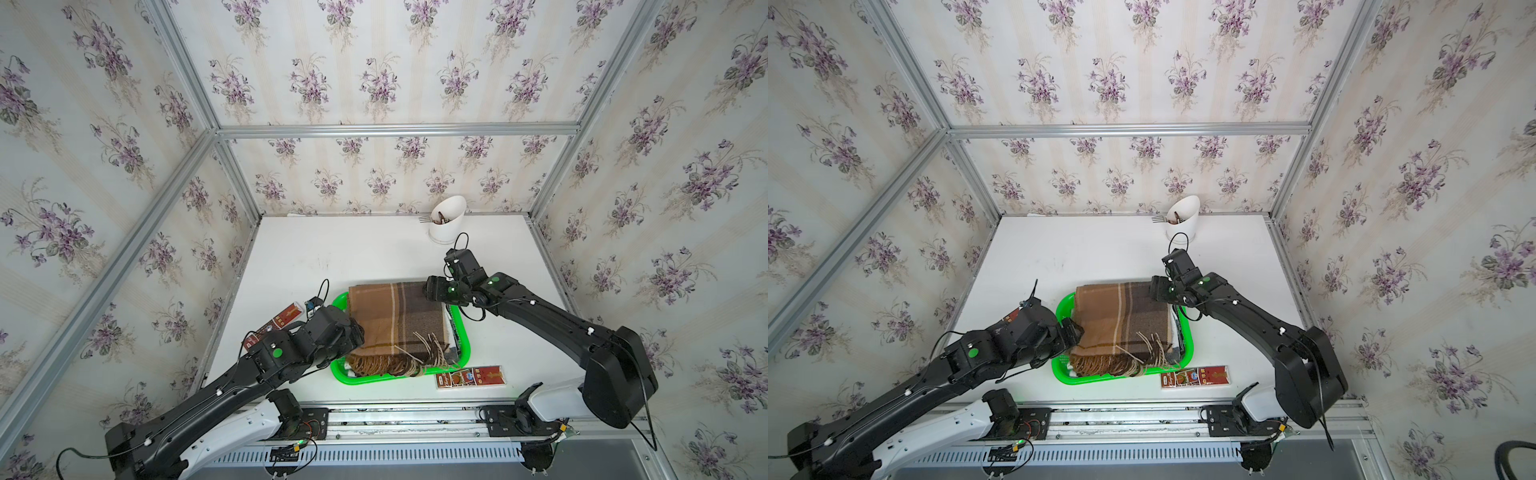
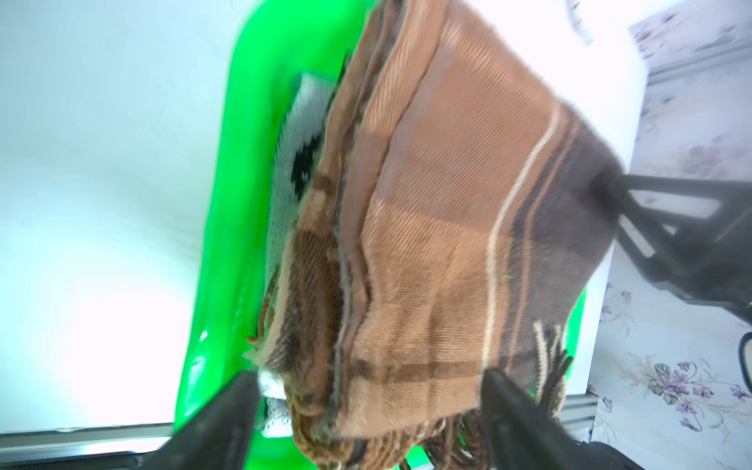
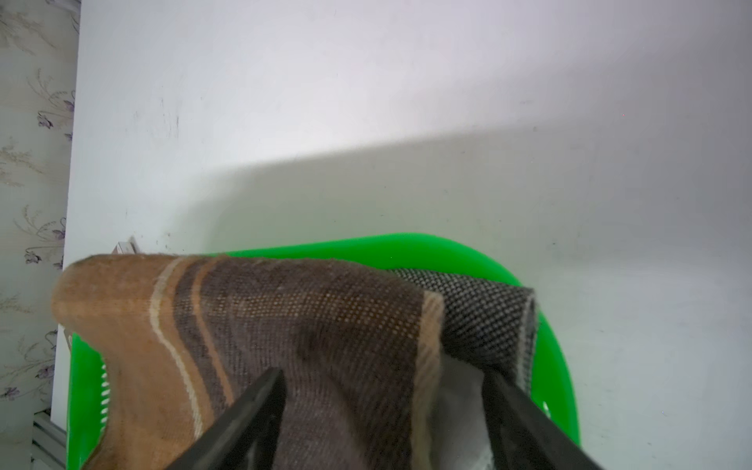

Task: Put the folded scarf in the basket
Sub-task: Place the scarf in the basket, then reset both arms

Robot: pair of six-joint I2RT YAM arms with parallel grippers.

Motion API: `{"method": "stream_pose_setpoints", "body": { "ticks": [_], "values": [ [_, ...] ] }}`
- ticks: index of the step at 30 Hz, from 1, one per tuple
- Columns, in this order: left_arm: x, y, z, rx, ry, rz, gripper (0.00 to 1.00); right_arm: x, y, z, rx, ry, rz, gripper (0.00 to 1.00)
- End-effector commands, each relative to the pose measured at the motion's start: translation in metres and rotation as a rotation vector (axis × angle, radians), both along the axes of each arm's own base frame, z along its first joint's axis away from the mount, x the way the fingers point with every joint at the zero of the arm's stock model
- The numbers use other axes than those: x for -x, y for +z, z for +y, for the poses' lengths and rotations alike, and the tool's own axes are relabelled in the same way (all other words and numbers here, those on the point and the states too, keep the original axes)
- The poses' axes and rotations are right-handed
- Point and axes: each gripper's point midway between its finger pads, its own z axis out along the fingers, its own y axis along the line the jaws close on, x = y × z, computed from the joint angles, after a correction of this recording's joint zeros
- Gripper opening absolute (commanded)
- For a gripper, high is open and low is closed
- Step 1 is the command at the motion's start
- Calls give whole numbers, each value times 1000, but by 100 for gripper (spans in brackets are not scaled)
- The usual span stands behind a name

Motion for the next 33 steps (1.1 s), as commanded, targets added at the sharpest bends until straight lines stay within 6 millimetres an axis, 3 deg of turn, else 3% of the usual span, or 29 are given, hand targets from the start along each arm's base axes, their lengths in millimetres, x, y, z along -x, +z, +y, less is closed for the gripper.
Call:
{"method": "stream_pose_setpoints", "body": {
  "ticks": [1,7,13,17,19,21,23,26,33],
  "values": [
    [-9,24,41,-206,41,-116,99,-9,25,-19,70,-66,-82,100],
    [-28,103,62,-354,-7,-384,99,-23,102,-51,115,-196,-291,100],
    [-51,158,76,-599,-1,-502,99,-24,172,-82,132,-292,-531,100],
    [-67,181,95,-804,119,-539,99,-20,192,-127,218,-474,-674,100],
    [-82,179,96,-829,121,-576,99,-25,192,-151,242,-538,-736,100],
    [-101,166,99,-766,109,-595,99,-36,181,-177,242,-573,-755,100],
    [-120,140,118,-685,153,-568,99,-48,158,-199,235,-587,-754,100],
    [-145,91,151,-676,236,-504,99,-61,107,-217,264,-566,-776,100],
    [-188,-16,175,-802,138,-315,99,-74,-8,-229,408,-479,-671,100]
  ]
}}
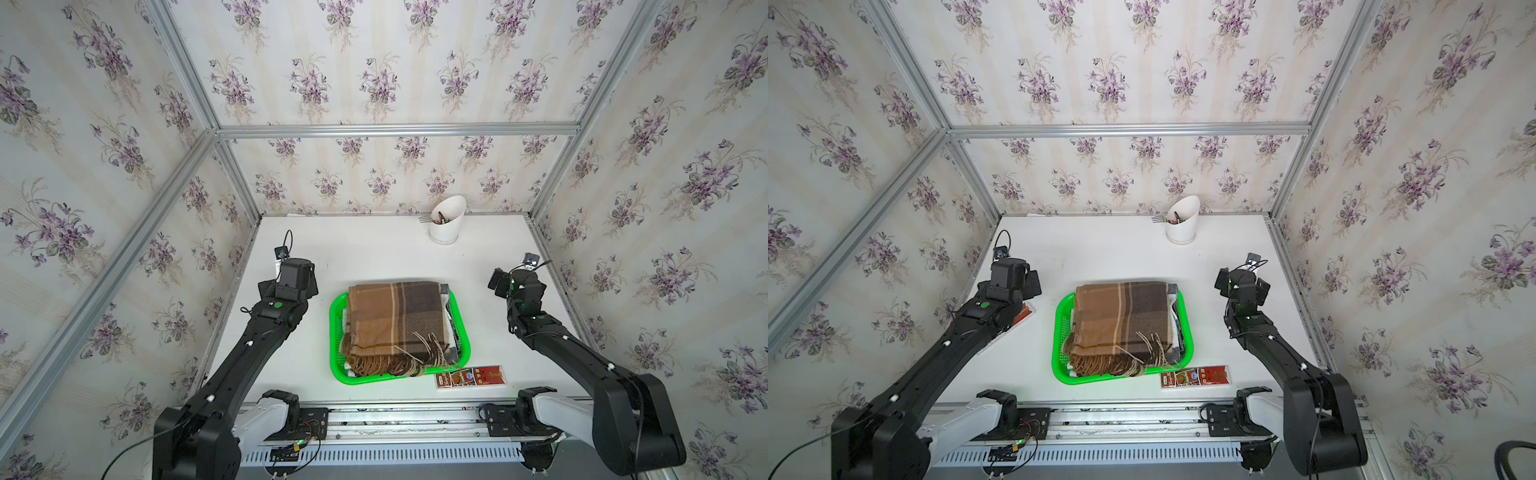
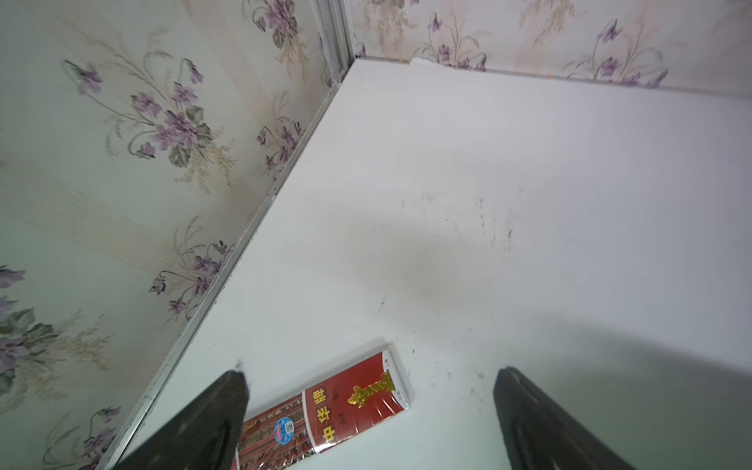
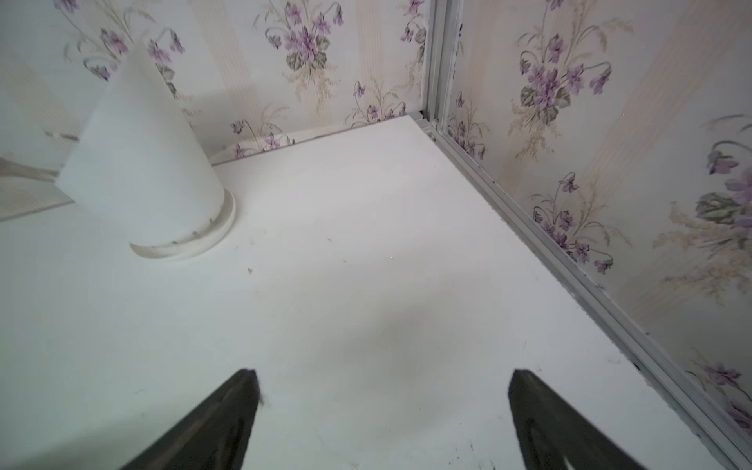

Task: Put the folded scarf in the basket
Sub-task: Reset both arms

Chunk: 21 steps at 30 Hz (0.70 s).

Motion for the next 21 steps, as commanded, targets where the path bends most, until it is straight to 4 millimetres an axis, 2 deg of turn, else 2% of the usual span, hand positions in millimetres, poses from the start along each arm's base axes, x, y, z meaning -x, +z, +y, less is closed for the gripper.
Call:
{"method": "stream_pose_setpoints", "body": {
  "ticks": [1,3,6,9,10,12,14,16,18,19,21],
  "values": [
    [-32,-9,-4,30,-65,-67,99,-23,7,5,28,54,-118,100],
    [-37,-23,-1,19,-80,-90,99,-22,-4,6,23,66,-135,100],
    [-38,-35,3,-34,-97,-121,99,-24,4,16,44,133,-195,100],
    [-39,-43,6,-71,-125,-179,99,-16,16,13,83,140,-291,100],
    [-40,-46,8,-73,-124,-198,99,-14,12,10,74,131,-289,100],
    [-42,-45,6,-68,-156,-202,99,-8,7,12,65,164,-323,100],
    [-44,-42,6,-82,-162,-224,99,1,12,11,71,158,-395,100],
    [-46,-45,7,-91,-168,-265,99,0,7,15,62,186,-356,100],
    [-48,-49,4,-94,-191,-290,99,0,11,21,76,227,-383,100],
    [-49,-53,0,-80,-213,-258,99,0,8,21,69,221,-363,100],
    [-52,-49,-2,-81,-231,-277,99,-1,9,20,72,219,-371,100]
  ]
}}
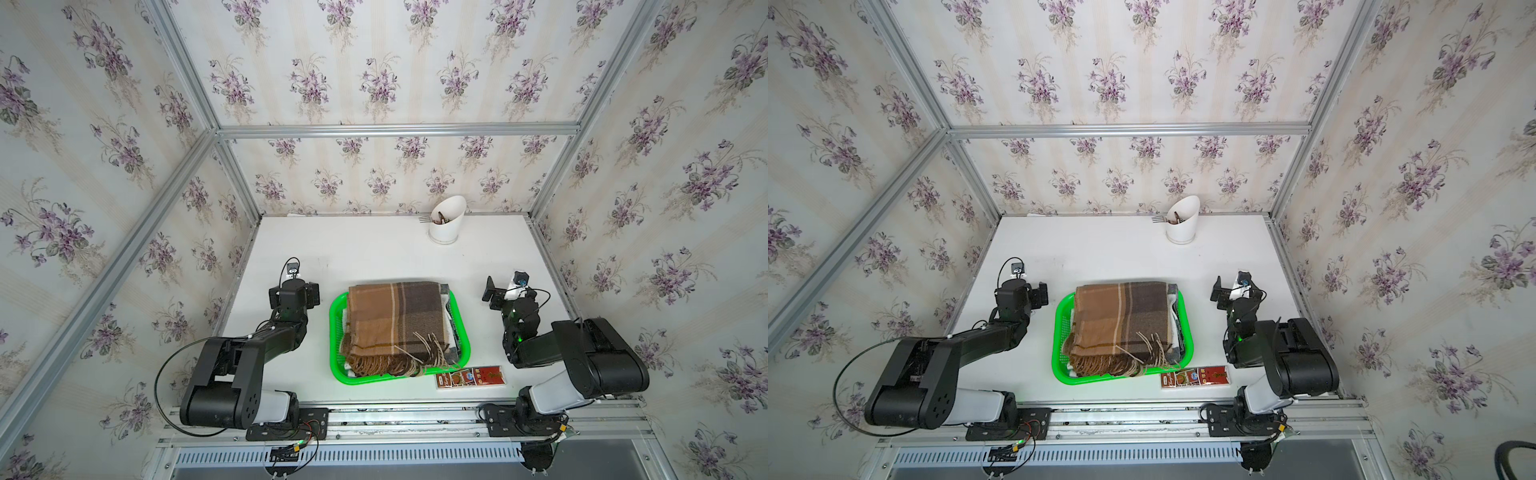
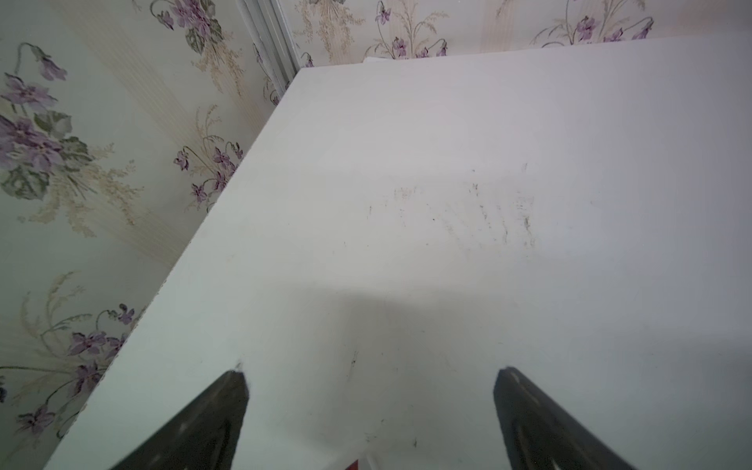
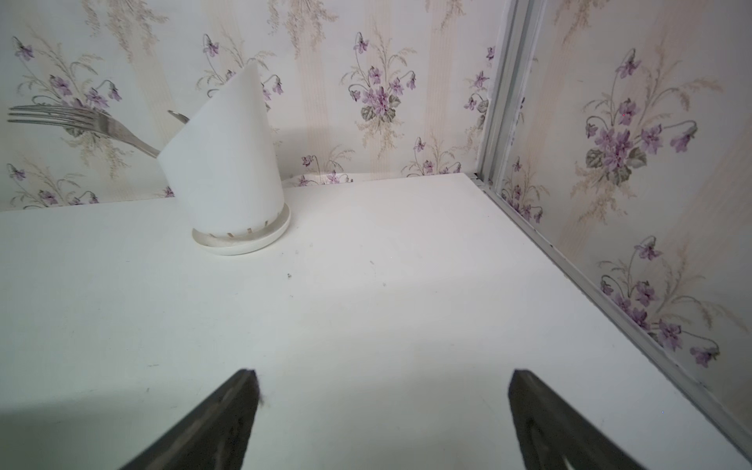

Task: Put the folded scarf in the basket
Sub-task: Reset both arms

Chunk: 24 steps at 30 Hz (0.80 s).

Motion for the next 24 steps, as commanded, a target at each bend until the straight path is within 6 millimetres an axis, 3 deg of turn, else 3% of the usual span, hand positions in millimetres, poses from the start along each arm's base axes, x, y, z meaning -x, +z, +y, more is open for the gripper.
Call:
{"method": "stream_pose_setpoints", "body": {
  "ticks": [1,4,6,24],
  "values": [
    [-16,16,-12,0,-77,-84,99,-3,18,4,8,25,-77,100],
    [-17,7,-14,-17,-99,-132,99,-8,16,-2,-3,-16,-57,100],
    [-19,4,-14,6,-88,-60,99,-9,14,-7,-12,-44,-45,100],
    [-22,4,-13,18,-101,-61,99,-9,14,-7,-13,-44,-45,100]
  ]
}}
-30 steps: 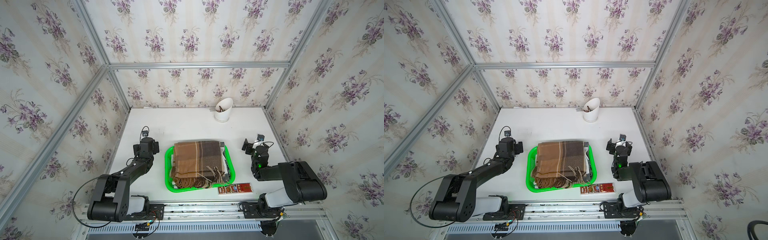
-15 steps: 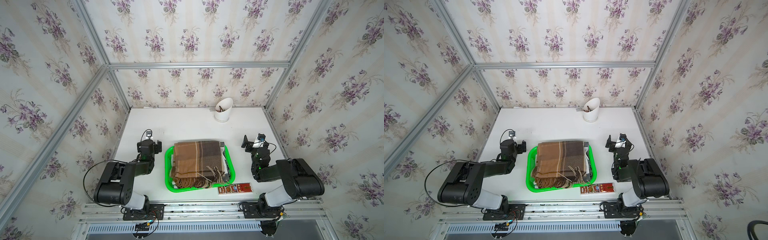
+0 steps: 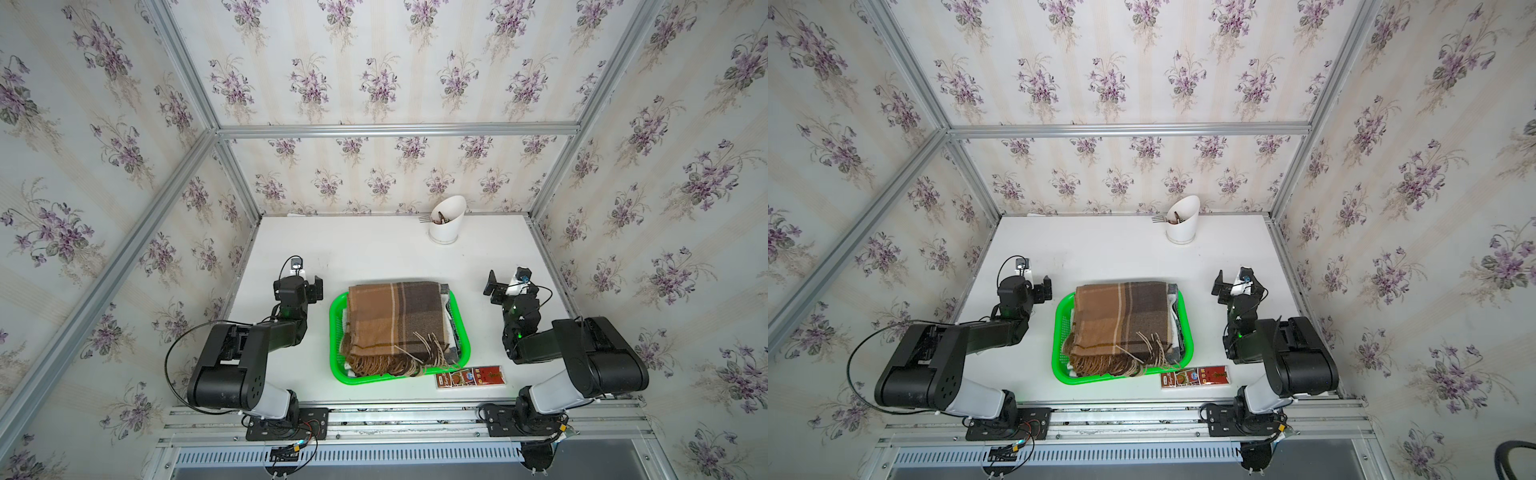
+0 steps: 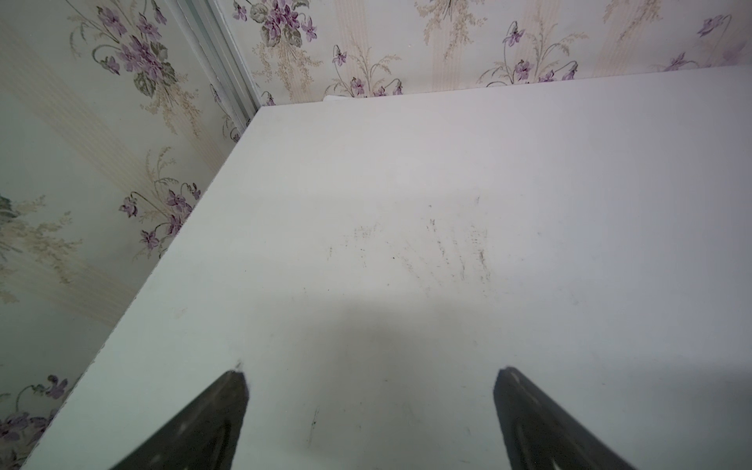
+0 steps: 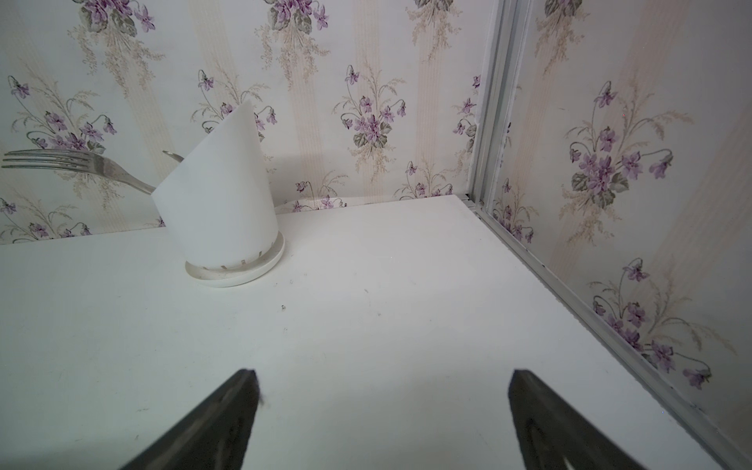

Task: Put the folded scarf in the basket
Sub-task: Reset both arms

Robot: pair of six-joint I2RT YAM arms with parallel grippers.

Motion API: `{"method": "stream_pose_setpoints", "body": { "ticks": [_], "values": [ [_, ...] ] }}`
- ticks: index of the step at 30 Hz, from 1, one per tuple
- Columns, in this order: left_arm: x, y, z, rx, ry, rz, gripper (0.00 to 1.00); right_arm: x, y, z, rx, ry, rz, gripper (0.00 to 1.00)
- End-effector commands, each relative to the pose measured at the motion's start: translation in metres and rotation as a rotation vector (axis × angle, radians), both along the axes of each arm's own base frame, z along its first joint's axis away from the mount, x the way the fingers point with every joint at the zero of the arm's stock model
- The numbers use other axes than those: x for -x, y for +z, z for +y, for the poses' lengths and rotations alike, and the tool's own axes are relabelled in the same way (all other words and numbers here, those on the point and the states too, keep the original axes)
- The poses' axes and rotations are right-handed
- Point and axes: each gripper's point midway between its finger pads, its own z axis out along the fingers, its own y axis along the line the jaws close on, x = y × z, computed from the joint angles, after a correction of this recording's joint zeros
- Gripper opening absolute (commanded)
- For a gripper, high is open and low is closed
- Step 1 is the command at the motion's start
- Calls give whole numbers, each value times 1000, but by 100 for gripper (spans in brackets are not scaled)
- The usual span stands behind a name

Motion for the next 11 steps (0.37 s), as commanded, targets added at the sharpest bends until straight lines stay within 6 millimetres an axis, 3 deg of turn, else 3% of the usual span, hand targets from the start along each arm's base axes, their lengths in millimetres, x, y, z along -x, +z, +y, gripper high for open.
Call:
{"method": "stream_pose_setpoints", "body": {
  "ticks": [1,11],
  "values": [
    [-2,3,-1,0,-6,-11,99,0,3,-1,-9,-9,-12,100],
    [-2,3,-1,0,-6,-12,99,-2,3,-2,-16,-6,-11,100]
  ]
}}
